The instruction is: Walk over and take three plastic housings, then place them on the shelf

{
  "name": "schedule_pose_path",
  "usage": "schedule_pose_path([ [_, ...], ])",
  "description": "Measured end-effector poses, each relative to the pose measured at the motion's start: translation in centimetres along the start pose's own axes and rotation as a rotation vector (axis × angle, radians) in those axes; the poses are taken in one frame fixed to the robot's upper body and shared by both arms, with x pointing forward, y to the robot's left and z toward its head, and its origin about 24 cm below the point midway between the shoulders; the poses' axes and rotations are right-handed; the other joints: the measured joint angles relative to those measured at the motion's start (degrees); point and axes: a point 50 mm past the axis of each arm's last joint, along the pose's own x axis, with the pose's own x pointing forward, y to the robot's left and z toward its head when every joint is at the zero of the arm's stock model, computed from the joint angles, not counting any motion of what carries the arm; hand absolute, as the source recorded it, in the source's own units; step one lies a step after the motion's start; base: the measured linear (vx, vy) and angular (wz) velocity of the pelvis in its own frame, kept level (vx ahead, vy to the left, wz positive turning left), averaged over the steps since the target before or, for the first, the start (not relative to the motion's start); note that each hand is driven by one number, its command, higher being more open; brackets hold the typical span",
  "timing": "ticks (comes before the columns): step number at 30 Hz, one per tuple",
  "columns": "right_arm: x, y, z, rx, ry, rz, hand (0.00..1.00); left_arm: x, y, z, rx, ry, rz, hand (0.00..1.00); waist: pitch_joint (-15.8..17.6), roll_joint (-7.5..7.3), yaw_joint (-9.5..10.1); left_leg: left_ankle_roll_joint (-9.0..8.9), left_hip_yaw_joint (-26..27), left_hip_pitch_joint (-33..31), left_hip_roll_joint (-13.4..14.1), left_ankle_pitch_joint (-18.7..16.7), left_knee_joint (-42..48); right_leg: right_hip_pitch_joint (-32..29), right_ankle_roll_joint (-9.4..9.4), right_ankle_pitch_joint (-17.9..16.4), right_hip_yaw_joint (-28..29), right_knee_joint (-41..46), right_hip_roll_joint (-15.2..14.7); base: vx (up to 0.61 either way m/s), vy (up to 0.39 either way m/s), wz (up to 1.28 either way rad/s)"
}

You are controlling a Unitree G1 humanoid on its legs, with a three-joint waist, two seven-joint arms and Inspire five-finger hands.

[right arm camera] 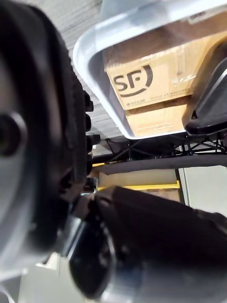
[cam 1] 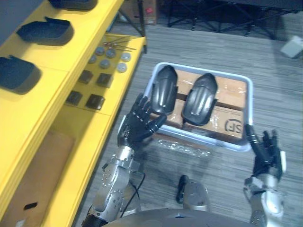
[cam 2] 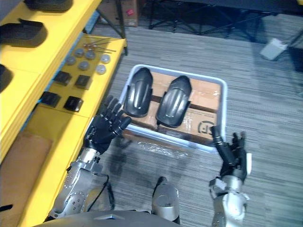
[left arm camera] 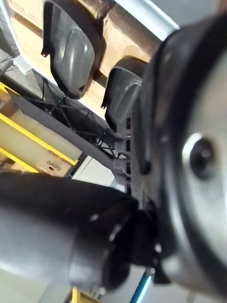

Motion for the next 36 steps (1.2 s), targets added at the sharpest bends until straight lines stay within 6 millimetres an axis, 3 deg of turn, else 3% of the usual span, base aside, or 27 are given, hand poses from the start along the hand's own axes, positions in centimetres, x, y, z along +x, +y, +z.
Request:
schedule_pose_path([
  [4, 1.2, 1.3, -0.6, -0.005, 0.046, -0.039, 1.0, -0.6, 0.6, 0.5, 0.011, -0.009, -0.004, 1.0, -0.1, -0.02, 1.87, -0.03, 0.8, -0.5, -1.8, 0.7, -1.9, -0.2, 1.74, 3.1, 1.8, -3.9, -0.1, -0.07, 0.102, -0.07],
  [6, 2.2, 2.1, -1.0, 0.003, 0.085, -0.071, 1.0, -0.6, 1.0, 1.0, 0.029, -0.015, 0.003, 1.0, -0.1, -0.04, 2.38, 1.18, 0.7, -2.3, -2.3, 0.9, -1.9, -0.1, 2.25, 5.8, 1.8, -8.1, 0.4, -0.1, 0.125, 0.02],
  [7, 3.3, 2.9, -1.5, 0.003, 0.13, -0.109, 1.0, -0.6, 1.3, 1.7, 0.049, -0.03, 0.019, 1.0, 0.2, -0.6, 2.71, 1.47, 0.4, -4.4, -2.5, 1.1, -1.4, -0.1, 2.47, 8.4, 1.5, -11.6, 0.7, -0.11, 0.118, 0.11],
  [11, 6.4, 3.2, -1.5, 0.005, 0.2, -0.2, 1.0, -0.1, 2.2, 2.8, 0.074, -0.067, 0.061, 1.0, 0.9, -1.46, 3.77, 1.9, -1.7, -9.3, -2.7, 1.0, 2.9, -0.6, 2.69, 11.2, -0.2, -14.4, 1.0, -0.08, 0.083, 0.23],
  [14, 10.4, 3.3, 1.6, -0.003, 0.156, -0.254, 1.0, 0.4, 2.5, 3.6, 0.094, -0.095, 0.072, 1.0, 2.8, -1.54, 5.58, 2.55, -3.8, -14.1, -2.7, 0.6, 7.2, -2.1, 2.78, 12.6, -0.5, -15.3, 1.6, -0.12, 0.078, 0.32],
  [15, 12.5, 3.2, 3.8, -0.017, 0.127, -0.277, 1.0, 0.7, 2.5, 3.8, 0.103, -0.097, 0.068, 1.0, 3.8, -1.16, 6.61, 2.92, -4.9, -16.7, -2.5, 0.2, 9.6, -3.0, 2.83, 13.2, -0.8, -15.3, 2.0, -0.13, 0.063, 0.22],
  [18, 15.5, 2.7, 7.6, -0.018, 0.085, -0.326, 1.0, 0.9, 2.5, 3.3, 0.099, -0.076, 0.07, 1.0, 4.6, -0.25, 8.56, 3.41, -6.4, -20.8, -2.4, -0.3, 12.4, -4.9, 2.94, 13.7, -1.4, -15.3, 2.3, -0.13, 0.072, 0.2],
  [21, 17.2, 3.1, 10.5, -0.01, 0.071, -0.333, 1.0, 0.6, 3.5, 2.3, 0.101, -0.036, 0.111, 1.0, 6.0, 0.64, 10.4, 3.83, -7.4, -23.2, -2.5, -0.5, 14.2, -5.9, 2.99, 14.0, -1.5, -15.3, 2.4, -0.09, 0.066, 0.12],
  [26, 18.2, 3.0, 11.5, -0.005, 0.151, -0.361, 1.0, 0.2, 4.5, 1.3, 0.096, 0.009, 0.16, 1.0, 7.2, 1.9, 12.44, 4.59, -8.9, -27.1, -2.7, -0.3, 16.5, -7.8, 3.56, 14.5, -2.2, -15.2, 2.5, -0.05, 0.056, 0.14],
  [31, 18.5, 1.2, 12.0, -0.036, 0.244, -0.391, 1.0, 0.2, 4.7, 1.6, 0.096, -0.028, 0.166, 1.0, 8.3, 2.81, 14.04, 4.8, -9.7, -29.2, -2.9, -0.4, 17.8, -8.8, 3.73, 14.6, -3.0, -14.9, 2.5, -0.02, 0.037, 0.07],
  [36, 18.8, -0.4, 13.7, -0.023, 0.285, -0.427, 1.0, 0.2, 4.7, 1.1, 0.083, -0.025, 0.184, 1.0, 9.4, 4.0, 14.82, 4.79, -10.5, -30.2, -2.8, -0.5, 18.4, -9.5, 3.58, 14.5, -3.4, -13.9, 2.6, -0.04, 0.018, 0.04],
])
